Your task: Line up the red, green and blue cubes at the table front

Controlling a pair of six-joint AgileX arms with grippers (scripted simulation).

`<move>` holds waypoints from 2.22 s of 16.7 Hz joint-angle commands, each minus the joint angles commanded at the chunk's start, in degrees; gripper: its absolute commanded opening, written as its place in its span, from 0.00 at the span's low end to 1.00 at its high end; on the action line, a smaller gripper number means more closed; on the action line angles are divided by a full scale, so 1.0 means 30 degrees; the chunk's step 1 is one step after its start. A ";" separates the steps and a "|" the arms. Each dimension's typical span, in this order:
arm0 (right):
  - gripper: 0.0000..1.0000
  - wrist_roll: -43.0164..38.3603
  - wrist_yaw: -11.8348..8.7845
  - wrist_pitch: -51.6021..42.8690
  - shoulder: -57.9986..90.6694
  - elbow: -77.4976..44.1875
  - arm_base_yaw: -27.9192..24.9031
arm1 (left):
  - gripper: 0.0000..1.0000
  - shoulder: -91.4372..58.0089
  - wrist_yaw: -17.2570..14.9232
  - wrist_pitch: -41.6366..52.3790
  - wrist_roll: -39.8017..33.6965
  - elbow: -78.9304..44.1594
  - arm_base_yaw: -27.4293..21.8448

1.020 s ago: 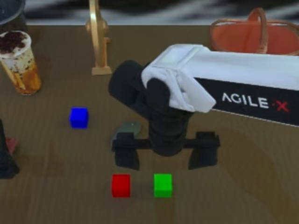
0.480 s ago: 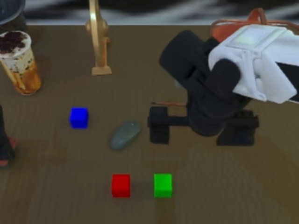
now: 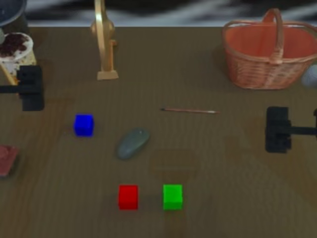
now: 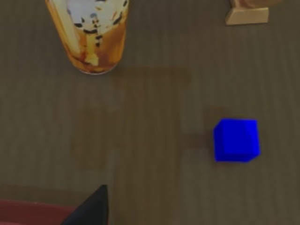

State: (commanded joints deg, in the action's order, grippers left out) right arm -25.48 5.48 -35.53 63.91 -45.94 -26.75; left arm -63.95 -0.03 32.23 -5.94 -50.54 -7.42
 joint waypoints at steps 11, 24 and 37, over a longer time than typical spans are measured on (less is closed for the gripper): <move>1.00 0.7286 -0.1292 0.9710 -1.8112 1.3360 0.7456 | 1.00 -1.8172 0.0001 0.9121 -0.1688 -1.4103 -0.2087; 1.00 0.8492 -0.1828 1.1845 -2.1304 1.5313 0.8726 | 1.00 -2.1292 -0.0055 0.9673 -0.1919 -1.6141 -0.2381; 1.00 0.8492 -0.1828 1.1845 -2.1304 1.5313 0.8726 | 0.85 -2.3094 -0.0074 0.5547 -0.1933 -1.3856 -0.2415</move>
State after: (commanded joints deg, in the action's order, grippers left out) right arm 0.00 0.00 0.00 0.00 0.00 -0.57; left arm -133.23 -0.25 48.87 -11.74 -92.10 -14.67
